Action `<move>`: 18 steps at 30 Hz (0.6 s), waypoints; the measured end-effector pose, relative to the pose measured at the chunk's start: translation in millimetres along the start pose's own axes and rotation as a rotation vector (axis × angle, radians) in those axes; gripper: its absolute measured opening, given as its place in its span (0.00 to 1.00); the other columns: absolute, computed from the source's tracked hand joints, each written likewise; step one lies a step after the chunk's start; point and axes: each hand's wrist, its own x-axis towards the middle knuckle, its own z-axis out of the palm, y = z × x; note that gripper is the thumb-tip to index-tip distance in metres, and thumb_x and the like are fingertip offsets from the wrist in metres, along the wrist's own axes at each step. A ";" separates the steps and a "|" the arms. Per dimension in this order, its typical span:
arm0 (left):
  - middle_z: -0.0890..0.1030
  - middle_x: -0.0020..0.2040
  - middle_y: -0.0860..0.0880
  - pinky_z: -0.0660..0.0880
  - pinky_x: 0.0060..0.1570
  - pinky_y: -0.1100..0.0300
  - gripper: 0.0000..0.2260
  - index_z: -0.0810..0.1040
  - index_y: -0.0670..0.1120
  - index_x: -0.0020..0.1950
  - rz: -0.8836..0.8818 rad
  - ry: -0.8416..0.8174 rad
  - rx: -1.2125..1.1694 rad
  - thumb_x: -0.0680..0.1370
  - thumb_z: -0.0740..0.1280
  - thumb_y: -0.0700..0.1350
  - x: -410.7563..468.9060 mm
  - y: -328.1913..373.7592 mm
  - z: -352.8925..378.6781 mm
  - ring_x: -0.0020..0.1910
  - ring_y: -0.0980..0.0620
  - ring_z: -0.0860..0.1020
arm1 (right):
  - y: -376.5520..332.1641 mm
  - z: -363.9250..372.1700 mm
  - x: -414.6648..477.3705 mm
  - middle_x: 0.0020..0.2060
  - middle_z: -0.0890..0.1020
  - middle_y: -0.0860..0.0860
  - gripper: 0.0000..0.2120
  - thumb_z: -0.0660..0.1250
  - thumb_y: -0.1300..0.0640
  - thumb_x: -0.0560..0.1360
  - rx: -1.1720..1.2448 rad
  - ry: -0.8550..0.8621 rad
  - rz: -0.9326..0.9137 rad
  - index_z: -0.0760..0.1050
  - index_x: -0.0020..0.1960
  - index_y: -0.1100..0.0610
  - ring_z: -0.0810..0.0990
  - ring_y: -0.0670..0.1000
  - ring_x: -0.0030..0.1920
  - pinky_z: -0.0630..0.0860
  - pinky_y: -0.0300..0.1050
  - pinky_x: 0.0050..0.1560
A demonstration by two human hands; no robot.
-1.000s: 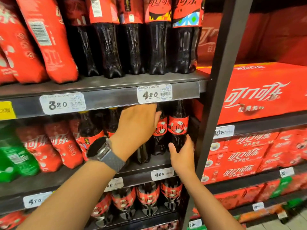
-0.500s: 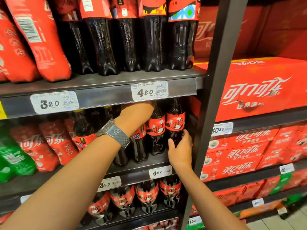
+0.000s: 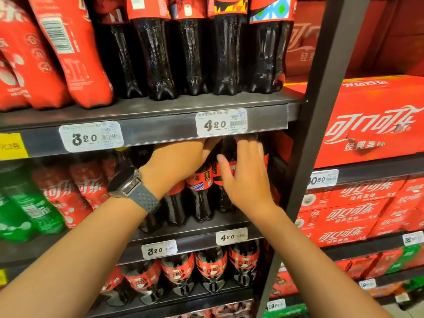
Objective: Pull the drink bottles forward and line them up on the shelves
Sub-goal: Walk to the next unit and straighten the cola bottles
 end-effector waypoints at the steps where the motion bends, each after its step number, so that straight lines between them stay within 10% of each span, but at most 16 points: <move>1: 0.79 0.57 0.41 0.76 0.50 0.47 0.17 0.71 0.48 0.67 0.008 0.048 0.006 0.80 0.60 0.53 -4.7 -6.0 -2.4 0.52 0.39 0.78 | -2.1 -0.6 8.8 0.43 0.72 0.52 0.12 0.63 0.49 0.77 -0.036 -0.024 0.002 0.70 0.48 0.59 0.68 0.51 0.46 0.67 0.44 0.47; 12: 0.68 0.72 0.43 0.63 0.70 0.48 0.24 0.66 0.50 0.73 -0.222 -0.034 -0.119 0.80 0.58 0.58 -45.9 -62.0 -15.5 0.70 0.41 0.66 | -30.3 2.8 34.9 0.35 0.81 0.53 0.24 0.58 0.35 0.75 -0.367 -0.199 -0.255 0.78 0.47 0.56 0.80 0.57 0.39 0.70 0.46 0.36; 18: 0.63 0.75 0.48 0.62 0.67 0.52 0.28 0.58 0.57 0.75 -0.353 -0.309 -0.195 0.78 0.52 0.65 -46.7 -76.1 -16.6 0.72 0.44 0.64 | -37.8 12.8 49.7 0.54 0.80 0.58 0.23 0.63 0.41 0.76 -0.292 -0.162 -0.184 0.75 0.61 0.58 0.77 0.62 0.55 0.73 0.49 0.48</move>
